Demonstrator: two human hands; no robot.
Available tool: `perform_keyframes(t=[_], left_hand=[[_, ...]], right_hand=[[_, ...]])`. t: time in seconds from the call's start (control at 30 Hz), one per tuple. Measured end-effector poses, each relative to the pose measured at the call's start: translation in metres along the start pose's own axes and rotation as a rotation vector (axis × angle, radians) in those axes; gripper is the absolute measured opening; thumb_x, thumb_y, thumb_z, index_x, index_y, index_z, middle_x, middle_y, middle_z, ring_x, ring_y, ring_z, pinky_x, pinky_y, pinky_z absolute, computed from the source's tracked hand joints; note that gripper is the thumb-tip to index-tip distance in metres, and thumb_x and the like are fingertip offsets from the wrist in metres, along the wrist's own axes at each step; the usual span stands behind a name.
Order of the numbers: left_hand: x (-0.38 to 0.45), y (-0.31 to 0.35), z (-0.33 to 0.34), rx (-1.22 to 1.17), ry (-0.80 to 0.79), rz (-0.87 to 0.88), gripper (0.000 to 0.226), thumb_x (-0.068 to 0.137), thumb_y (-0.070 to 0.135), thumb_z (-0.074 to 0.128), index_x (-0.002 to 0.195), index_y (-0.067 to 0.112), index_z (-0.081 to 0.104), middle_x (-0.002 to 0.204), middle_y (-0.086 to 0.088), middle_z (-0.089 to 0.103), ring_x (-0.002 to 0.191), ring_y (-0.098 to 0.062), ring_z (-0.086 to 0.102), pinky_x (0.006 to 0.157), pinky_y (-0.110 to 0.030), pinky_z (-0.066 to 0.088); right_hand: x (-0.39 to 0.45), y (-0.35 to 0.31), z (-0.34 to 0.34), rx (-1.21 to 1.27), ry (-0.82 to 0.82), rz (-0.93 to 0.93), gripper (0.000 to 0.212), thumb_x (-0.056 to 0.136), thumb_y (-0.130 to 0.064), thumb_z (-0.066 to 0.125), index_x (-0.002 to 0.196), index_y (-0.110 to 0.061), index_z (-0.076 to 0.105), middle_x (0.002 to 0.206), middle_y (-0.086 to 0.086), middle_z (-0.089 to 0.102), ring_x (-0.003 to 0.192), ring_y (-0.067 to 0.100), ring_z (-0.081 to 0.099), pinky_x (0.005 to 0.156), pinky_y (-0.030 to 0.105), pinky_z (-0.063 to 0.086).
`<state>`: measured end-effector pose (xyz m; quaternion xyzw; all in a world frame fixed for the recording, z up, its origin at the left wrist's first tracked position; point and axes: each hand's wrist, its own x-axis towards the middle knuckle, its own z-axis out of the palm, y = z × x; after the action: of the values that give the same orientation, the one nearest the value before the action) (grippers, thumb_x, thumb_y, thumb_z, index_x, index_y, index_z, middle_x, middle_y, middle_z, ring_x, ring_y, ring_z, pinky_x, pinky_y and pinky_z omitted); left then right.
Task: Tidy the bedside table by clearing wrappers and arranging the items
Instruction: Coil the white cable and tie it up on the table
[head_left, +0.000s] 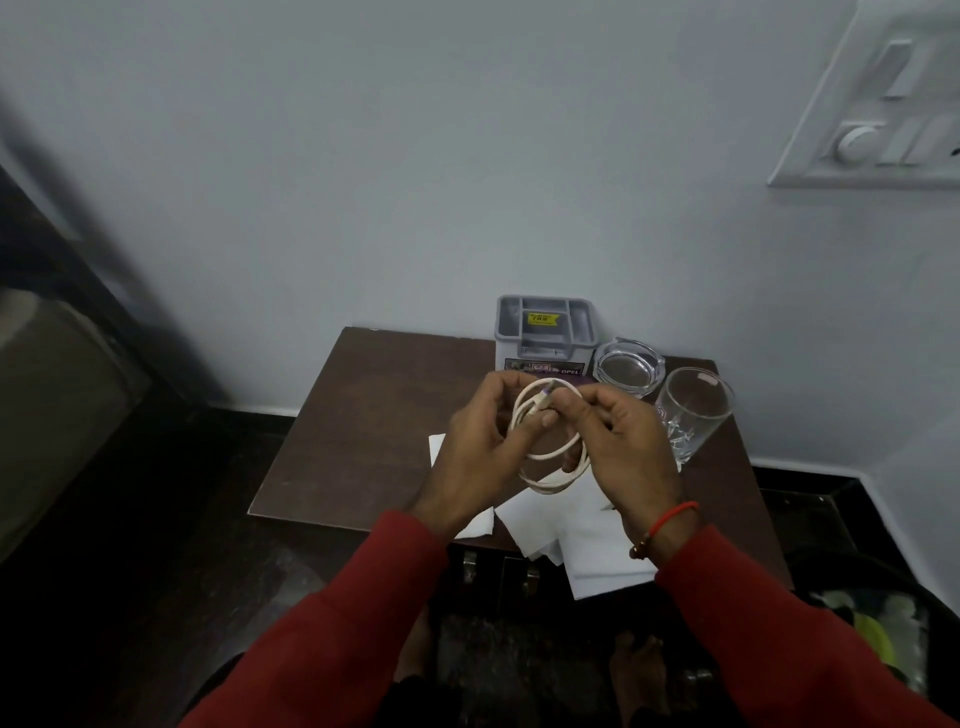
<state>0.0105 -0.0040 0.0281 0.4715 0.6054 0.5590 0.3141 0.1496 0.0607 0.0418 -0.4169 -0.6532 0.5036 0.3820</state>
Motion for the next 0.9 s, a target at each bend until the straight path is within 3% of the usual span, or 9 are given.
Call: perform_keyframes(t=[0.1,0.2,0.33,0.47,0.57,0.73,0.83,0.9], left_hand=[[-0.001,-0.003,-0.004,0.230,0.121,0.198,0.022,0.097,0.025,0.067,0.118,0.019,0.069,0.099,0.009,0.075,0.085,-0.003,0.070,0.072,-0.020,0.054],[-0.001,-0.004,-0.006,0.318,0.159,0.272,0.016,0.103,0.020,0.058,0.110,0.013,0.071,0.091,0.007,0.074,0.083,-0.006,0.069,0.070,-0.023,0.054],[-0.001,-0.004,-0.004,0.309,0.245,0.191,0.022,0.107,0.023,0.049,0.102,0.018,0.069,0.076,0.007,0.071,0.066,0.000,0.065,0.060,-0.014,0.046],[0.005,0.003,-0.006,0.101,0.352,-0.049,0.035,0.109,0.030,0.040,0.082,0.039,0.060,0.055,0.012,0.060,0.053,0.000,0.053,0.055,-0.021,0.045],[0.009,-0.004,-0.015,-0.008,0.168,-0.117,0.035,0.108,0.037,0.043,0.088,0.024,0.069,0.062,0.006,0.061,0.062,-0.012,0.057,0.061,-0.038,0.048],[0.013,-0.025,-0.018,0.157,-0.150,-0.102,0.026,0.102,0.044,0.046,0.116,0.042,0.068,0.076,0.011,0.068,0.070,-0.013,0.065,0.065,-0.047,0.057],[0.012,-0.030,-0.021,0.314,-0.221,-0.061,0.029,0.105,0.030,0.050,0.132,0.027,0.062,0.094,0.004,0.073,0.078,-0.006,0.067,0.069,-0.028,0.056],[0.011,-0.028,-0.023,0.352,-0.145,-0.019,0.030,0.103,0.024,0.056,0.133,0.029,0.060,0.095,0.010,0.074,0.080,0.002,0.068,0.069,-0.018,0.054]], right_hand=[[0.000,0.001,0.003,0.045,-0.072,0.017,0.017,0.097,-0.029,0.062,0.097,-0.023,0.077,0.086,0.003,0.077,0.081,0.026,0.073,0.079,0.054,0.059],[-0.002,0.004,0.005,0.144,-0.173,0.083,0.023,0.099,-0.016,0.057,0.111,-0.024,0.075,0.082,0.004,0.069,0.079,0.024,0.062,0.085,0.055,0.054],[-0.005,0.002,0.010,0.353,-0.265,0.214,0.037,0.098,0.004,0.051,0.126,-0.013,0.067,0.109,0.008,0.075,0.082,0.017,0.058,0.084,0.037,0.054],[-0.005,0.003,0.012,0.411,-0.267,0.249,0.047,0.091,0.014,0.055,0.133,-0.008,0.061,0.100,0.009,0.068,0.082,0.018,0.062,0.084,0.038,0.046],[-0.003,0.003,0.011,0.399,-0.218,0.187,0.044,0.090,0.015,0.056,0.128,-0.006,0.062,0.108,0.019,0.070,0.087,0.021,0.064,0.087,0.034,0.051],[0.004,0.014,0.007,0.318,-0.072,0.133,0.029,0.092,0.009,0.057,0.112,-0.008,0.069,0.099,0.016,0.077,0.084,0.025,0.071,0.087,0.041,0.056],[0.004,0.018,0.006,0.256,-0.073,0.122,0.029,0.093,0.007,0.058,0.117,-0.005,0.069,0.101,0.013,0.077,0.094,0.028,0.073,0.089,0.041,0.058],[0.005,0.018,0.007,0.253,-0.073,0.119,0.030,0.092,0.007,0.059,0.118,-0.004,0.069,0.103,0.014,0.076,0.092,0.028,0.072,0.088,0.040,0.058]])
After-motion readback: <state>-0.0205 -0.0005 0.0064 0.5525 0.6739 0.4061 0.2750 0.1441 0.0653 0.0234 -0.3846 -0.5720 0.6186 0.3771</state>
